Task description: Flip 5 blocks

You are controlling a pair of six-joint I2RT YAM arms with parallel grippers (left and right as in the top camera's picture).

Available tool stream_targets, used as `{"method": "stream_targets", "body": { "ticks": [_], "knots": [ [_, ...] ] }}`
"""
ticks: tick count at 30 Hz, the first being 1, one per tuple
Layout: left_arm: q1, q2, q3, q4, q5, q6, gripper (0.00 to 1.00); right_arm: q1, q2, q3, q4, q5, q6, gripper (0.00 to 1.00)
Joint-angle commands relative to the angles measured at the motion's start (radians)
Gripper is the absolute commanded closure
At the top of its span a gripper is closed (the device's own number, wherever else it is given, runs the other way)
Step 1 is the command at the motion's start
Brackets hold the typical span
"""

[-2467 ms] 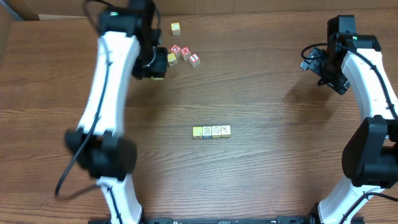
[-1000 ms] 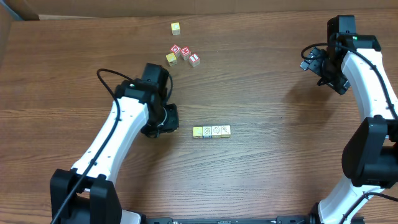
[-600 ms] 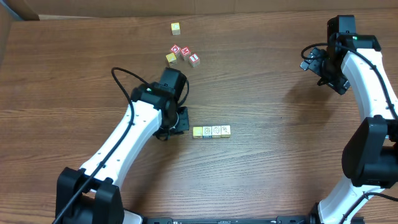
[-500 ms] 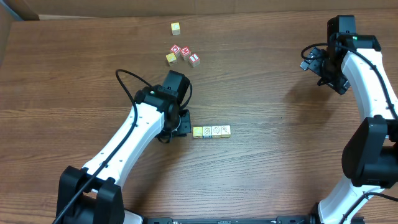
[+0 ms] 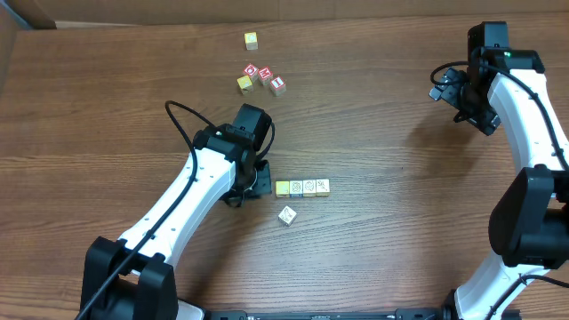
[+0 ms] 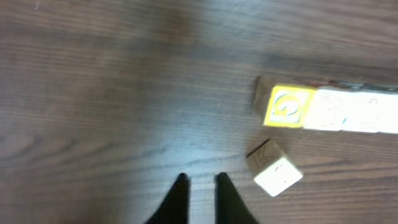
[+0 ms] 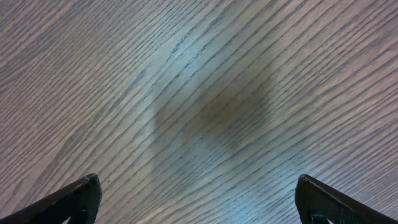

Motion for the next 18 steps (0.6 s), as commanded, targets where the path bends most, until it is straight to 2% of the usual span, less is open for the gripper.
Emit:
{"method": "stream_targets", "body": {
  "ticks": [1,4,8,9,10,12,13,16,18],
  "knots": [
    [-0.006,-0.008,-0.009,-0.038,0.046,-0.006,0.96,0.0,-0.018,0.011,0.006,0.01,-0.004,0.0],
    [-0.049,-0.008,-0.016,-0.051,0.095,-0.006,0.96,0.0,-0.018,0.011,0.006,0.01,-0.004,0.0],
    [-0.14,-0.008,-0.026,-0.021,0.08,-0.029,0.96,0.0,-0.018,0.011,0.006,0.01,-0.004,0.0],
    [-0.163,-0.008,-0.026,-0.008,0.07,-0.03,0.9,0.0,-0.018,0.011,0.006,0.01,-0.004,0.0],
    [-0.179,-0.008,-0.026,0.004,0.059,-0.029,0.74,0.0,-0.018,0.011,0.006,0.01,-0.004,0.0],
    [-0.207,-0.008,-0.027,0.031,0.021,-0.029,0.57,0.0,-0.018,0.011,0.006,0.01,-0.004,0.0],
    [-0.218,-0.008,-0.027,0.041,-0.002,-0.029,0.54,0.0,-0.018,0.011,0.006,0.01,-0.004,0.0],
    [-0.246,-0.006,-0.03,0.06,-0.089,-0.026,0.55,0.0,-0.018,0.011,0.006,0.01,-0.004,0.0],
    [-0.255,-0.002,-0.031,0.072,-0.098,0.011,0.54,0.0,-0.018,0.011,0.006,0.01,-0.004,0.0]
  ]
}}
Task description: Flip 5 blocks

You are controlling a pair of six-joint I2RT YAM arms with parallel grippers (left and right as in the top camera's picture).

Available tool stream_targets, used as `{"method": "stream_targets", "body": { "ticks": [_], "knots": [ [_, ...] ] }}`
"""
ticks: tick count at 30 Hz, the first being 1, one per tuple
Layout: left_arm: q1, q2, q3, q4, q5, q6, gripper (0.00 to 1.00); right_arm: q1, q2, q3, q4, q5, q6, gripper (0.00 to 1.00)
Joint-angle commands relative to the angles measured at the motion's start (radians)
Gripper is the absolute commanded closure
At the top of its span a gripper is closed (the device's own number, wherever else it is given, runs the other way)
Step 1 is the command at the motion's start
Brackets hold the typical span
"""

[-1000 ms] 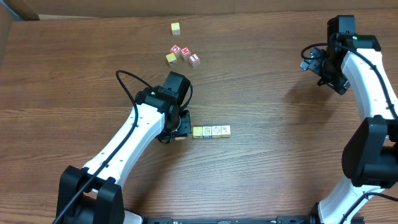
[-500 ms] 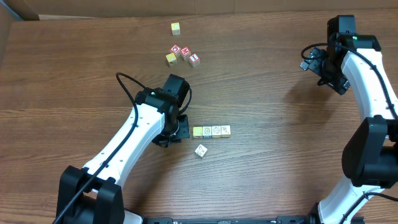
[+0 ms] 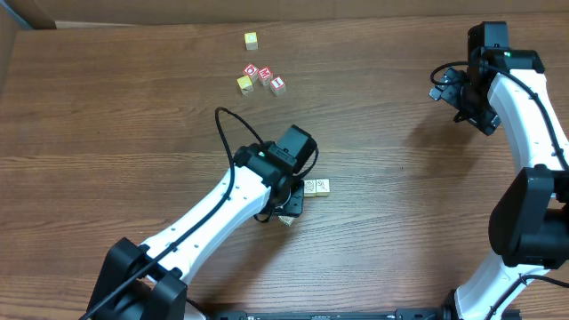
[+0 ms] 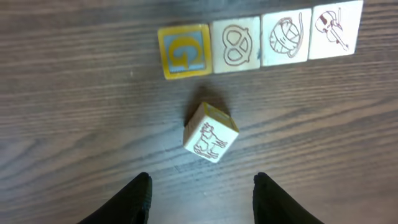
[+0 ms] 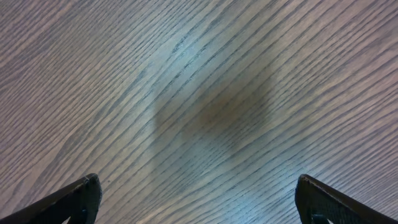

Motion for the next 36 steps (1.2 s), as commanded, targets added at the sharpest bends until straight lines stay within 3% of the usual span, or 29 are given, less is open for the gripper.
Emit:
{"method": "stream_targets", "body": {
  "ticks": [1,7,12,36],
  "knots": [
    [-0.016,0.002,-0.011,0.018,-0.066,0.055,0.55,0.0,-0.018,0.011,0.006,0.011,-0.005,0.0],
    [-0.027,0.074,-0.011,0.055,0.012,0.161,0.56,0.0,-0.018,0.011,0.006,0.011,-0.005,0.0],
    [-0.026,0.148,-0.011,0.052,0.005,0.163,0.63,0.0,-0.018,0.011,0.006,0.011,-0.005,0.0],
    [-0.027,0.206,-0.011,0.045,0.039,0.207,0.63,0.0,-0.018,0.011,0.006,0.011,-0.005,0.0]
  ]
}}
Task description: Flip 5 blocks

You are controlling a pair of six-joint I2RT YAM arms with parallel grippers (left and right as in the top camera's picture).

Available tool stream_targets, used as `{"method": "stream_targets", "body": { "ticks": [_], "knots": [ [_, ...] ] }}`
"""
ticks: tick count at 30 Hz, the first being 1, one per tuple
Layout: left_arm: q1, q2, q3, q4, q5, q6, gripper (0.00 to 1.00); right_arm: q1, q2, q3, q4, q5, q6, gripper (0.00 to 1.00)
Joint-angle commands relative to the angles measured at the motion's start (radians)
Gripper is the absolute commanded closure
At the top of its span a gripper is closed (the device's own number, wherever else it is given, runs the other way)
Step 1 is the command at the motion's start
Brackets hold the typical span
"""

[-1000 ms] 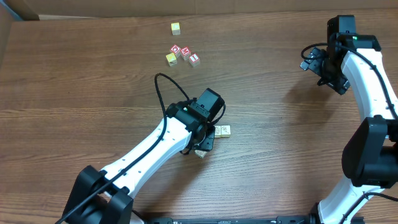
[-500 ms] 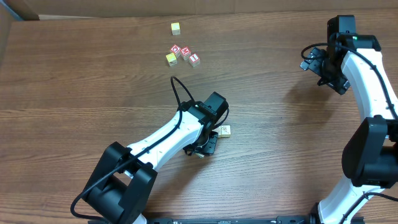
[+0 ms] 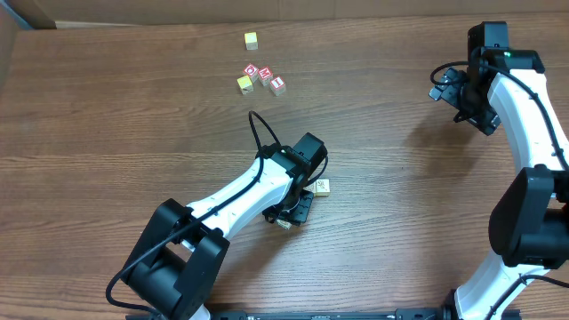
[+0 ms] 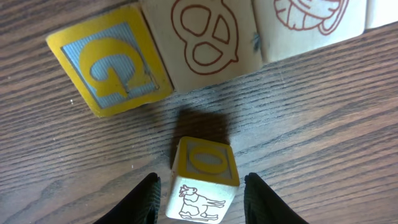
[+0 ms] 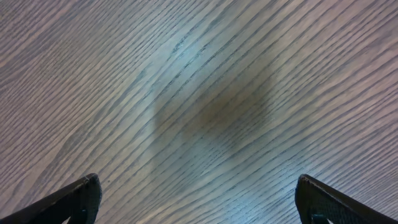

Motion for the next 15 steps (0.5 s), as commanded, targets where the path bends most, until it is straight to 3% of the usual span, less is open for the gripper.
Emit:
{"method": "stream_targets", "body": {
  "ticks": [1,15],
  "knots": [
    [-0.002,0.013,-0.006,-0.012,0.001,0.026,0.63,0.0,-0.018,0.011,0.006,0.011,-0.004,0.0],
    [-0.002,0.013,-0.021,-0.013,-0.001,0.025,0.64,0.0,-0.018,0.011,0.006,0.011,-0.004,0.0]
  ]
}}
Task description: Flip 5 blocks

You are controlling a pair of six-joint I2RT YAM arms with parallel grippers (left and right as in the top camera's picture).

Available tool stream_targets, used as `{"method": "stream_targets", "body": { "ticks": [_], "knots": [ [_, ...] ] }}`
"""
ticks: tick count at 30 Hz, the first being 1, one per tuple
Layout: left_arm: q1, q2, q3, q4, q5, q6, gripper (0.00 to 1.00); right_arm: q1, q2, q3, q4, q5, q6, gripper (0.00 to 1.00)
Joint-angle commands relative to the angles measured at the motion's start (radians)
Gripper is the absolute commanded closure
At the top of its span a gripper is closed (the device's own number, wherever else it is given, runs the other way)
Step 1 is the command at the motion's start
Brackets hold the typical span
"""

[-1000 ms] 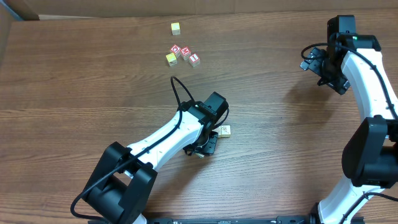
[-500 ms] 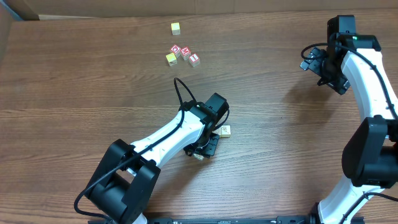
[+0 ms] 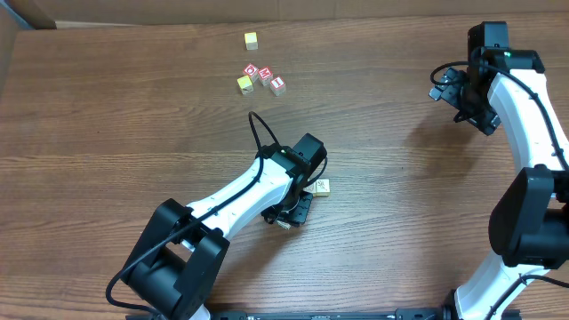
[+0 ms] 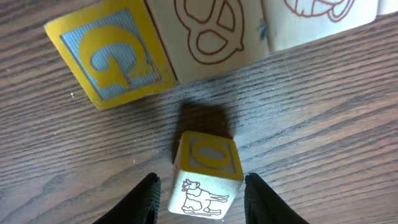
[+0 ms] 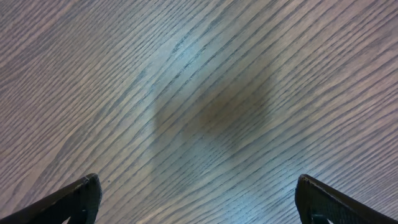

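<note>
A loose block [image 4: 205, 174], with a cow drawing on the near face and a yellow O on top, sits on the table between the fingers of my left gripper [image 4: 202, 200]. That gripper is open, with a gap on each side of the block. Just beyond lies a row of blocks: a yellow G block [image 4: 109, 59], a pretzel block [image 4: 208, 34] and another drawn block [image 4: 317, 15]. In the overhead view the left gripper [image 3: 293, 210] hides most of the row; one row block [image 3: 322, 187] shows. My right gripper [image 5: 199, 205] is open over bare wood.
A cluster of red and yellow blocks [image 3: 262, 78] and a single yellow block [image 3: 252, 39] lie at the back of the wooden table [image 3: 107, 133]. The right arm [image 3: 524, 116] stands at the far right.
Hardly anything: the left wrist view has shifted a touch, so the row sits slightly higher in it. The cow block still sits between the open left fingers. The right arm has not moved.
My left gripper was shut, left of the row and the loose cow block. Then it was open above the cow block. Then it was low, its fingers either side of the block, and it stays so now. The right gripper stayed open and still.
</note>
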Motion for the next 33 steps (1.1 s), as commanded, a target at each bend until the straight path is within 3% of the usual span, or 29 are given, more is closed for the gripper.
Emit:
{"method": "stream_targets", "body": {
  "ticks": [1,11,13,16,19,26,33],
  "knots": [
    [-0.002,0.013,-0.02,0.001,0.0,0.022,0.65,0.0,-0.018,0.011,0.005,0.011,-0.004,0.0],
    [-0.002,0.013,-0.023,0.002,0.0,0.01,0.67,0.0,-0.018,0.011,0.006,0.011,-0.004,0.0],
    [-0.002,0.013,-0.023,0.001,0.0,0.003,0.7,0.0,-0.018,0.011,0.006,0.011,-0.004,0.0],
    [-0.002,0.013,-0.023,-0.006,0.0,0.003,0.85,0.0,-0.018,0.011,0.006,0.011,-0.004,0.0],
    [-0.002,0.006,-0.023,-0.016,0.0,0.003,0.88,0.0,-0.018,0.011,0.006,0.011,-0.004,0.0],
    [0.006,-0.124,-0.005,-0.073,-0.042,-0.024,0.86,0.0,-0.018,0.011,0.005,0.011,-0.004,0.0],
    [0.082,-0.316,0.001,-0.15,-0.103,-0.107,0.74,0.0,-0.018,0.011,0.006,0.011,-0.004,0.0]
  ]
}}
